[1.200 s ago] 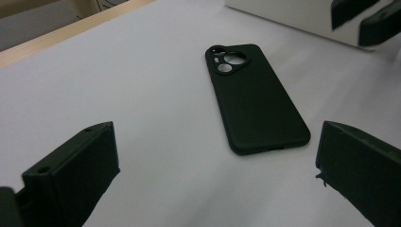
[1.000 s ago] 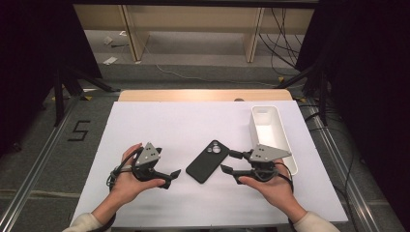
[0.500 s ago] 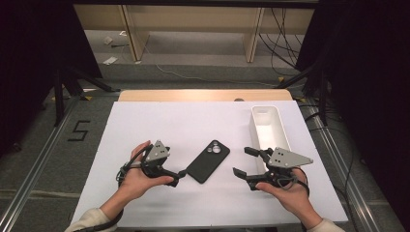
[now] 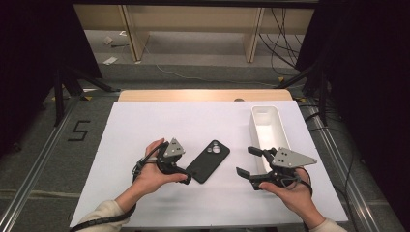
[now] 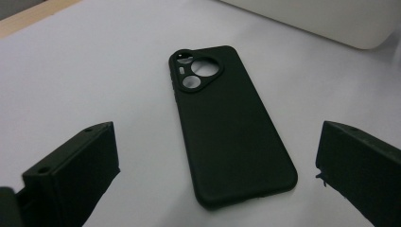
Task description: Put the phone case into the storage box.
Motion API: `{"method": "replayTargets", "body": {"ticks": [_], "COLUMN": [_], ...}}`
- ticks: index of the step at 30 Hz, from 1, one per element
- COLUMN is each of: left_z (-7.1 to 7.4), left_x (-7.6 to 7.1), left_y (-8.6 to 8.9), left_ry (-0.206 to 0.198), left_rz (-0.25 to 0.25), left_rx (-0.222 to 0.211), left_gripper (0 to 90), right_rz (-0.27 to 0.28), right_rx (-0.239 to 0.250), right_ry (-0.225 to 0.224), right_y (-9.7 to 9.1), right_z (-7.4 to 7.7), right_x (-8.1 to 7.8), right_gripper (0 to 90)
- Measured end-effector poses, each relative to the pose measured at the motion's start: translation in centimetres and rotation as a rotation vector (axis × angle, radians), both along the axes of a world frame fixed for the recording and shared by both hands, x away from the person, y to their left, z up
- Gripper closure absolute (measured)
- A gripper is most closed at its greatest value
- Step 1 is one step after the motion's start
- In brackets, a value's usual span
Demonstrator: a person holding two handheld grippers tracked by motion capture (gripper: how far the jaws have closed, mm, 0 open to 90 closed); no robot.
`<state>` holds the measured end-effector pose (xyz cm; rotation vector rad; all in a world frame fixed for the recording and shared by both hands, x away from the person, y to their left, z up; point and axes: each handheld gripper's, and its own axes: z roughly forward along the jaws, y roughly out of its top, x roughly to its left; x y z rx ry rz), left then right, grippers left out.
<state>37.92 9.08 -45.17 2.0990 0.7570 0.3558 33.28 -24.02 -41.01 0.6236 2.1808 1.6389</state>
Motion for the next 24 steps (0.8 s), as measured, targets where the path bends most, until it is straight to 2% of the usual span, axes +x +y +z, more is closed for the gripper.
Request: {"method": "replayTargets", "body": {"ticks": [6, 24], "left_z": [-0.4, -1.6], "left_x": [0.7, 2.7], "left_y": [-1.4, -4.4], "left_ry": [0.014, 0.070], "left_rz": [0.003, 0.004], "left_rx": [0.042, 0.104], "left_gripper": [0.0, 0.0], "right_rz": [-0.019, -0.056], "right_rx": [0.000, 0.014], "right_ry": [-0.006, -0.009], "right_y": [-0.4, -1.2], "right_z": [0.0, -0.2], "right_x": [-0.1, -0.3], "right_gripper": [22.2, 22.1]}}
